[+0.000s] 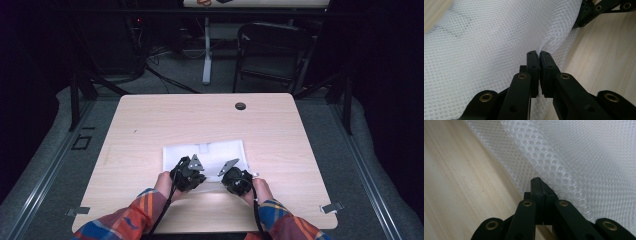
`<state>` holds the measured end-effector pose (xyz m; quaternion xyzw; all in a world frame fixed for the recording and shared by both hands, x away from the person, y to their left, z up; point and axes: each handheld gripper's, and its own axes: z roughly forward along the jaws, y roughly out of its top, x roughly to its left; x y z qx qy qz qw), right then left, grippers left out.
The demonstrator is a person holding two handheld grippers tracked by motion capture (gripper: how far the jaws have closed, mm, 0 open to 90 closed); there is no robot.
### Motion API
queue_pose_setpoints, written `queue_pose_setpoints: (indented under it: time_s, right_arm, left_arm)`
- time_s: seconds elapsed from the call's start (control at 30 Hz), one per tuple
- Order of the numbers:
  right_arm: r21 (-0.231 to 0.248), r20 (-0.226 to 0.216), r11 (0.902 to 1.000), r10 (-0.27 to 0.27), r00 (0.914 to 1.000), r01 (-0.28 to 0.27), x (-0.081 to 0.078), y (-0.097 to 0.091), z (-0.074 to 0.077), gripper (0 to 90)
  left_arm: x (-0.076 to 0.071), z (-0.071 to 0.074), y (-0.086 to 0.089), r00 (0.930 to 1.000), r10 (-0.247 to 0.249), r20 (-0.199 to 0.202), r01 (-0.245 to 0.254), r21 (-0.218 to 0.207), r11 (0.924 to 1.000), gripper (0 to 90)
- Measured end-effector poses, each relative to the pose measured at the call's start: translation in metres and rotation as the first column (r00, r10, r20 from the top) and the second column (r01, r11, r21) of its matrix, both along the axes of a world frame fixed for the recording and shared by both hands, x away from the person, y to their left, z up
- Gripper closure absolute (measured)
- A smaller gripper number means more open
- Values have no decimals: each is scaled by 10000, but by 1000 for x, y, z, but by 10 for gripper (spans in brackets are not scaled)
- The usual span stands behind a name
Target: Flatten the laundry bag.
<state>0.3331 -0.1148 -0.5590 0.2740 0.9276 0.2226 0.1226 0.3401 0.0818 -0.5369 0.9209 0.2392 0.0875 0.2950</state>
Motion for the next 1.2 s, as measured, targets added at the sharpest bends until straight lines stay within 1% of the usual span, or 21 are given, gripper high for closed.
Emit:
queue_pose_setpoints:
  time_s: [0.03, 0.13, 0.2, 0.23, 0.3, 0.33, 0.4, 0.5, 0.57, 0.63, 0.73, 0.77, 0.83, 0.9, 1.0, 1.1, 1.2]
  right_arm:
    - [77, -14, 10000, -61, 10000, 61, 0, 0, 0, 900]
    - [1, -120, 10000, -95, 9999, 95, 1, -1, 1, 900]
    - [27, -245, 9999, -138, 9996, 139, 1, -2, 1, 900]
    - [110, -343, 9998, -159, 9993, 163, 2, -2, 1, 900]
    - [48, -361, 9999, -164, 9992, 165, 1, -2, 1, 900]
    - [43, -378, 9999, -153, 9992, 155, 1, -2, 1, 900]
    - [16, -472, 9999, -162, 9988, 163, 1, -1, 2, 900]
    - [-46, -658, 9999, -139, 9977, 136, 0, -2, 2, 900]
    - [-76, -674, 9999, -131, 9976, 126, 0, -2, 3, 900]
    - [-80, -698, 9999, -127, 9975, 122, 0, -2, 3, 900]
    - [-76, -779, 9999, -118, 9969, 112, 0, -2, 3, 900]
    - [-147, -853, 9999, -42, 9963, 29, 0, -3, 4, 900]
    - [-126, -828, 9999, -35, 9966, 25, -1, -2, 3, 900]
    - [-116, -833, 9999, -42, 9965, 32, -1, -2, 3, 900]
    - [-117, -930, 9999, 2, 9957, -13, -1, -3, 4, 900]
    - [-110, -1013, 9999, 21, 9949, -32, -2, -3, 4, 900]
    - [-167, -993, 9998, 34, 9951, -51, -2, -3, 4, 900]
  left_arm:
    - [0, 0, 0, 10000, 8, 5, -8, -6, 10000, 870]
    - [0, 1, 0, 10000, 37, 15, -37, -36, 10000, 870]
    - [0, 2, 1, 10000, 83, 23, -83, -18, 10000, 870]
    - [0, 2, 1, 10000, 75, 5, -74, -105, 9999, 870]
    - [0, 3, 1, 10000, 92, -11, -92, -86, 9999, 870]
    - [0, 4, 2, 9999, 122, -15, -122, -151, 9998, 870]
    - [1, 6, 3, 9999, 157, 1, -157, -155, 9998, 870]
    - [2, 9, 4, 9998, 217, -16, -218, -270, 9994, 869]
    - [2, 11, 5, 9997, 252, -59, -254, -331, 9991, 869]
    - [2, 12, 5, 9996, 272, -6, -272, -330, 9991, 869]
    - [2, 13, 6, 9996, 285, -13, -285, -352, 9990, 869]
    - [2, 14, 6, 9995, 315, -20, -315, -399, 9987, 869]
    - [3, 15, 6, 9994, 351, -4, -351, -328, 9988, 869]
    - [3, 16, 6, 9993, 383, -3, -383, -355, 9986, 869]
    - [4, 18, 7, 9992, 396, 10, -396, -300, 9988, 869]
    - [5, 19, 8, 9991, 426, 15, -425, -313, 9986, 868]
    - [6, 20, 8, 9989, 458, 13, -458, -335, 9984, 868]
